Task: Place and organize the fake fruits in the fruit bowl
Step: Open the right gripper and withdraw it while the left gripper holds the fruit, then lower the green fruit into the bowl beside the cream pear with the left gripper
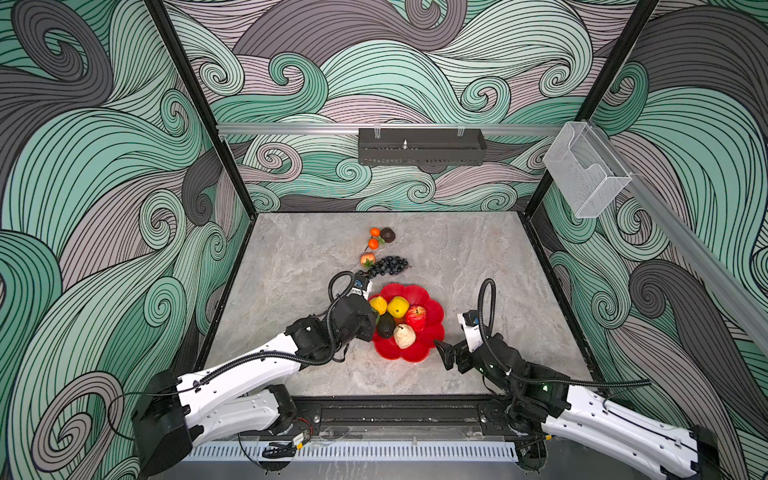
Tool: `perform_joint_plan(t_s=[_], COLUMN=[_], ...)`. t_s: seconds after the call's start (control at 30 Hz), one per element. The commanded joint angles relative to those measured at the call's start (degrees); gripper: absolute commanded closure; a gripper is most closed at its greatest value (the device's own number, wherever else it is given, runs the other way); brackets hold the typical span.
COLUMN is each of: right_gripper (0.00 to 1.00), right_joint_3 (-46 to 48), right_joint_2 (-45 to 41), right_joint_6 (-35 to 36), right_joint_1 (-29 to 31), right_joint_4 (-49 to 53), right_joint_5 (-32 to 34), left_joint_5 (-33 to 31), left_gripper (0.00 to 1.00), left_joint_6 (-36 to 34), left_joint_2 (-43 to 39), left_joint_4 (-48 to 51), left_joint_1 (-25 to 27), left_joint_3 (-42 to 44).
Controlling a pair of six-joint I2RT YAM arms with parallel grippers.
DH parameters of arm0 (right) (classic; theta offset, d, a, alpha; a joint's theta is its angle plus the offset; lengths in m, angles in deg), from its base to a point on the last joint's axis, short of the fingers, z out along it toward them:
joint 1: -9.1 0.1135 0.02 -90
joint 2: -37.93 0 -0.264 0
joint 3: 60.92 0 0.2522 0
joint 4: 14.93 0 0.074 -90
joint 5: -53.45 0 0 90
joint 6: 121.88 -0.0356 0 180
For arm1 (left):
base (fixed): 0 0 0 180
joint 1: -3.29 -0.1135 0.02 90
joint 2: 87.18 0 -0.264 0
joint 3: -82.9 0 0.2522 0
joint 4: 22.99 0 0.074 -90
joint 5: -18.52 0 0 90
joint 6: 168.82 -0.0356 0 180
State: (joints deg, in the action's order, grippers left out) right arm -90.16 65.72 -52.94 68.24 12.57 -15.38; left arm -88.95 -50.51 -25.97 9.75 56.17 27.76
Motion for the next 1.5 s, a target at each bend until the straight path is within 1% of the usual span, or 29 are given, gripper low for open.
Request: perform_joint_plan(t_s=[0.0, 0.2, 0.37, 0.47, 0.6, 0.83, 1.07, 1.27, 1.47], right_gripper=[0.00, 0.00, 0.00, 0.00, 0.00, 0.00, 0.00, 0.00, 0.00], right_joint_3=[-0.33, 0.35, 0.54, 0.54, 0.58, 0.63, 0.72, 0.74, 0.79], right_joint_2=[0.17, -2.96, -4.54, -4.93, -4.95, -5.11, -5.63, -5.44, -5.38], right_joint_6=[1.20, 0.93, 0.71, 0.59, 0.55, 0.40, 0.38, 0.24, 0.24], right_joint_1=[-0.51, -0.87, -1.26, -1.43, -1.65, -1.81, -1.97, -2.09, -2.22], right_joint_4=[-1.48, -0.73, 0.06, 0.24, 0.24, 0.41, 0.57, 0.49, 0.41], right_joint_5=[-0.14, 0.28, 0.46, 0.47, 0.31, 0.28, 0.19, -0.05, -0.21], left_joint_5=[-1.18, -0.90, 2.79, 5.15, 8.90, 10.04, 11.03, 10.05, 8.85], left_gripper=[0.68, 0.68, 0.68, 0.68, 0.68, 0.69, 0.70, 0.69, 0.69], left_joint_6=[1.93, 5.26, 7.00, 6.95, 4.39, 5.04, 7.77, 8.93, 9.66], left_joint_2=[2.06, 5.11, 5.50, 4.35, 2.60, 3.00, -0.45, 1.06, 3.69], left_joint_4=[-2.66, -3.85, -1.28, -1.45, -4.77, -5.33, -5.51, -8.47, -11.20], left_joint_1=[-0.54, -0.79, -0.77, -0.68, -0.59, -0.17, 2.42, 5.18, 6.07], left_joint_3=[0.38, 0.36, -0.88, -0.09, 1.55, 1.39, 5.13, 6.23, 6.47])
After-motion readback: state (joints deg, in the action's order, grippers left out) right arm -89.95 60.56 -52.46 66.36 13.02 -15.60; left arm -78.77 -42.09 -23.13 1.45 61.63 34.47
